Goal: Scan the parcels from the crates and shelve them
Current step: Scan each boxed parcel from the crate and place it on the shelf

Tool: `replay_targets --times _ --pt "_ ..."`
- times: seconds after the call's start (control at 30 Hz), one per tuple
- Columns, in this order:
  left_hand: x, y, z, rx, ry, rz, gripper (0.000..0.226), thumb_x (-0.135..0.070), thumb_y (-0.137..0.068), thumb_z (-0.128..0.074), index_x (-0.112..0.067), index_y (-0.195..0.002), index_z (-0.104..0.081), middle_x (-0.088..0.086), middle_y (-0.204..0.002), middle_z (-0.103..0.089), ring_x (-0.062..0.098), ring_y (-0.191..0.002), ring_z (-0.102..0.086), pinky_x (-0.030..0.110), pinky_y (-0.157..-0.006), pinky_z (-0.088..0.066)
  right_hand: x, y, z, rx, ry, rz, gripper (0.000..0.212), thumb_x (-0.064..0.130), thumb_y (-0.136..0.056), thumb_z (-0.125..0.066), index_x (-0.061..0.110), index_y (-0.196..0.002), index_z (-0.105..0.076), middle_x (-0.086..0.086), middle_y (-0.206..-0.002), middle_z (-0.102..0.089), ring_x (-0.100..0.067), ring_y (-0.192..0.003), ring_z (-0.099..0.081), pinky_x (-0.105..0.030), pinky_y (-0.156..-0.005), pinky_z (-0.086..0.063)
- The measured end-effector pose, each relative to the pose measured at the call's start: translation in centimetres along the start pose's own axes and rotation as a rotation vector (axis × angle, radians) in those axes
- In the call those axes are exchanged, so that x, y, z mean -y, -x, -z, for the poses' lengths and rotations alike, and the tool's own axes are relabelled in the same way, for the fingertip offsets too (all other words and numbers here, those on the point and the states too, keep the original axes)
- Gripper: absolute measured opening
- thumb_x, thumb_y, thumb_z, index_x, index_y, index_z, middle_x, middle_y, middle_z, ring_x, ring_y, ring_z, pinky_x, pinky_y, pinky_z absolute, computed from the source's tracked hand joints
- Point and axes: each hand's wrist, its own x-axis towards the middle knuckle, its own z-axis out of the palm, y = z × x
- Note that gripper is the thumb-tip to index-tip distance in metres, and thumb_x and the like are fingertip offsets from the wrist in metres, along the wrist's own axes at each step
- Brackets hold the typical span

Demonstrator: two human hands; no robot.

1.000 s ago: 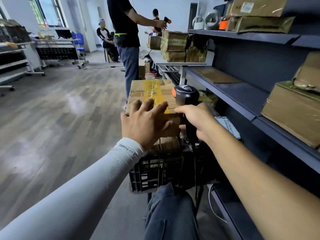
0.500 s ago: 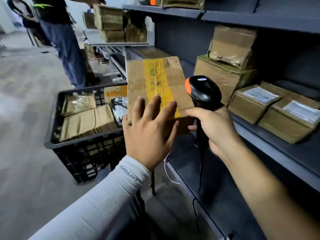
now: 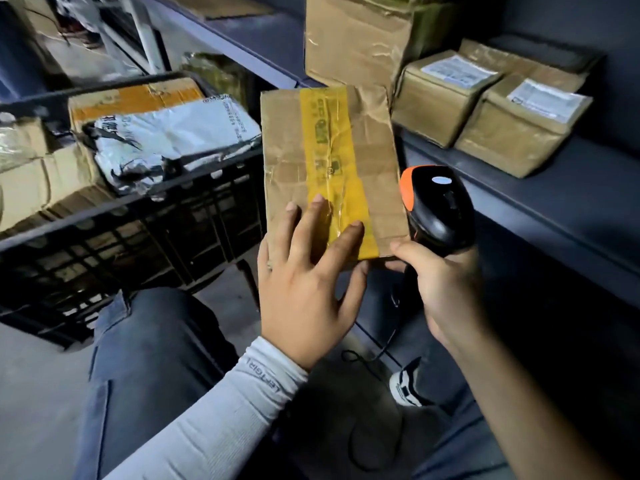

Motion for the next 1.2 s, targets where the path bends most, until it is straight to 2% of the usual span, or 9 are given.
replay_targets --times 0.3,0.4,0.47,0.67,0.8,0.9,0.97,1.07,1.2 --pt "1.9 5.5 -2.4 0.160 0.299 -0.010 0.050 -0.036 -0.097 -0.068 -0.028 -0.146 -0.061 0.020 -0.165 -0.027 0.044 -0.156 -0.017 0.060 -0.122 -0.026 -3.7 3.3 0.8 -0.099 0.238 -0.038 0.029 0.022 -0.064 -0.069 0.000 -0.083 -0.065 -0.024 -0.081 -0.068 -0.044 -0.081 -0.069 -0.071 -0.073 -0.054" --pt "2.1 6.8 -2.5 0.154 0.368 -0.009 0.046 -0.034 -0.093 -0.073 -0.028 -0.138 -0.068 0.020 -0.166 -0.026 0.042 -0.157 -0.015 0.055 -0.126 -0.021 -4.9 4.6 0.8 -0.138 0.247 -0.083 0.007 0.014 -0.071 -0.070 0.018 -0.075 -0.074 -0.001 -0.071 -0.074 -0.023 -0.071 -0.073 -0.053 -0.068 -0.062" --pt "2.1 7.2 -2.4 0.138 0.458 0.041 0.044 -0.030 -0.091 -0.076 -0.025 -0.134 -0.071 0.021 -0.167 -0.021 0.037 -0.159 -0.012 0.051 -0.128 -0.020 -5.8 5.1 1.3 -0.151 0.205 -0.146 0.019 0.002 -0.080 -0.075 0.020 -0.074 -0.075 0.008 -0.074 -0.076 -0.010 -0.071 -0.073 -0.034 -0.065 -0.059" --pt "3.7 7.8 -3.5 0.188 0.675 0.488 0.066 -0.038 -0.085 -0.080 -0.035 -0.146 -0.057 0.012 -0.170 -0.019 -0.010 -0.153 0.005 0.004 -0.117 -0.008 -8.8 4.3 1.1 -0.122 0.357 -0.213 0.015 0.012 -0.070 -0.074 0.003 -0.080 -0.067 -0.002 -0.069 -0.071 -0.040 -0.077 -0.074 -0.060 -0.075 -0.060" --pt "5.3 7.2 -4.3 0.255 0.950 0.687 0.070 -0.030 -0.082 -0.078 -0.041 -0.146 -0.053 -0.008 -0.155 -0.052 0.005 -0.150 -0.036 0.022 -0.119 -0.034 -10.1 3.5 0.3 -0.075 0.386 -0.250 0.022 0.011 -0.068 -0.072 -0.003 -0.081 -0.061 -0.002 -0.068 -0.065 -0.032 -0.071 -0.071 -0.067 -0.079 -0.058" --pt "5.9 6.1 -3.8 0.221 1.215 0.970 0.068 0.004 -0.089 -0.064 -0.031 -0.145 -0.053 0.001 -0.138 -0.067 0.012 -0.120 -0.066 0.025 -0.091 -0.054 -11.0 2.7 0.8 -0.067 0.427 -0.303 0.020 0.005 -0.071 -0.074 -0.005 -0.083 -0.061 -0.003 -0.070 -0.064 -0.038 -0.073 -0.073 -0.061 -0.077 -0.060" --pt "6.6 5.5 -3.2 0.269 1.329 1.162 0.051 -0.010 -0.087 -0.058 -0.041 -0.127 -0.058 0.002 -0.107 -0.076 0.022 -0.094 -0.070 0.034 -0.073 -0.053 -11.5 2.3 1.2 -0.081 0.437 -0.308 0.027 0.012 -0.064 -0.071 -0.004 -0.083 -0.059 -0.002 -0.070 -0.061 -0.029 -0.070 -0.067 -0.047 -0.069 -0.059" --pt "8.4 4.6 -2.9 0.396 1.545 1.336 0.014 -0.039 -0.082 -0.054 -0.027 -0.078 -0.060 -0.003 -0.074 -0.051 0.022 -0.065 -0.038 0.031 -0.064 -0.037 -11.9 1.9 1.8 -0.104 0.415 -0.288 0.022 0.008 -0.064 -0.064 -0.004 -0.079 -0.054 -0.002 -0.069 -0.056 -0.023 -0.068 -0.057 -0.039 -0.068 -0.051" --pt "9.9 4.2 -3.3 0.559 1.448 1.321 0.066 -0.073 -0.082 -0.057 -0.016 -0.111 -0.074 0.002 -0.099 -0.061 0.027 -0.088 -0.061 0.044 -0.076 -0.048 -11.6 2.0 2.1 -0.099 0.404 -0.269 0.013 0.001 -0.067 -0.063 -0.004 -0.077 -0.058 -0.001 -0.065 -0.056 -0.020 -0.065 -0.053 -0.038 -0.063 -0.048"
